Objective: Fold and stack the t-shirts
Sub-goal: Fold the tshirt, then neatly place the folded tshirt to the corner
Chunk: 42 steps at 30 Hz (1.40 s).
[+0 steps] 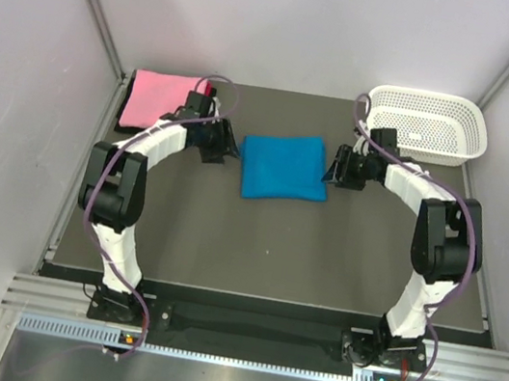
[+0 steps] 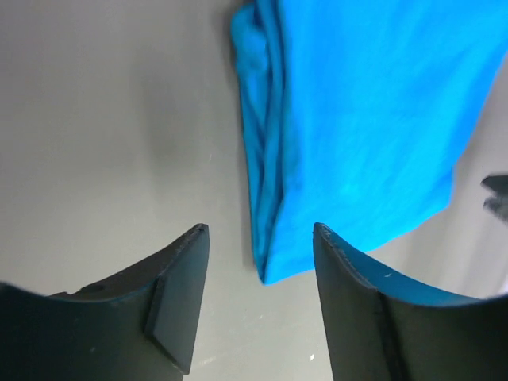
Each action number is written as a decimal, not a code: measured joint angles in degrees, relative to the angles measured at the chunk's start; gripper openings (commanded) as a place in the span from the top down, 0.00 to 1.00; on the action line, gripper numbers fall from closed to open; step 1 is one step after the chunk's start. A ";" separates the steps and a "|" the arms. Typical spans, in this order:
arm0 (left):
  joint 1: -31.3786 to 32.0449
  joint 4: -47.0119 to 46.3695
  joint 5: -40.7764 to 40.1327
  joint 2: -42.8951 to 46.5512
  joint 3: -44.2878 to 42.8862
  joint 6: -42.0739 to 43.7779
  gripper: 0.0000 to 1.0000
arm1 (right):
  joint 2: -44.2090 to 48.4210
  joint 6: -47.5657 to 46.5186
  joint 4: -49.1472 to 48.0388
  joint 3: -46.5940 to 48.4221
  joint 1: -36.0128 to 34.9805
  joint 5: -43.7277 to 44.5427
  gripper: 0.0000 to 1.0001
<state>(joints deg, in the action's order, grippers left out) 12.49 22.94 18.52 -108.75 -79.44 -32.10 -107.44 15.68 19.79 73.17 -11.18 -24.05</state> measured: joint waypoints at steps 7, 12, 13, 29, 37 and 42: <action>-1.44 -8.98 6.64 -2.93 0.33 -1.81 0.40 | 7.37 1.09 -0.79 -2.58 0.00 -0.09 0.35; -1.36 -12.90 8.63 -8.17 0.24 -2.36 0.41 | 9.25 1.46 -0.79 -3.50 0.00 -0.04 0.32; -1.36 -12.94 8.61 -8.98 0.17 -2.36 0.41 | 9.25 1.46 -0.76 -3.52 0.00 -0.04 0.32; -0.68 -18.71 8.76 -15.69 -5.18 -3.98 0.53 | 11.58 2.93 -0.94 -4.31 0.00 0.11 0.32; -0.24 -15.69 8.02 -18.40 -9.16 -3.67 0.97 | 13.11 3.98 -1.49 -5.25 0.00 0.17 0.31; 0.04 -8.04 7.06 -18.67 -15.72 -1.62 1.00 | 14.23 4.74 -1.86 -7.58 0.00 -0.04 0.32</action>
<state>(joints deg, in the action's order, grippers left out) 12.53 14.90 25.58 -127.42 -95.15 -33.71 -93.21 20.43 17.93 65.58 -11.18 -24.10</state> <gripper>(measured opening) 0.045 0.685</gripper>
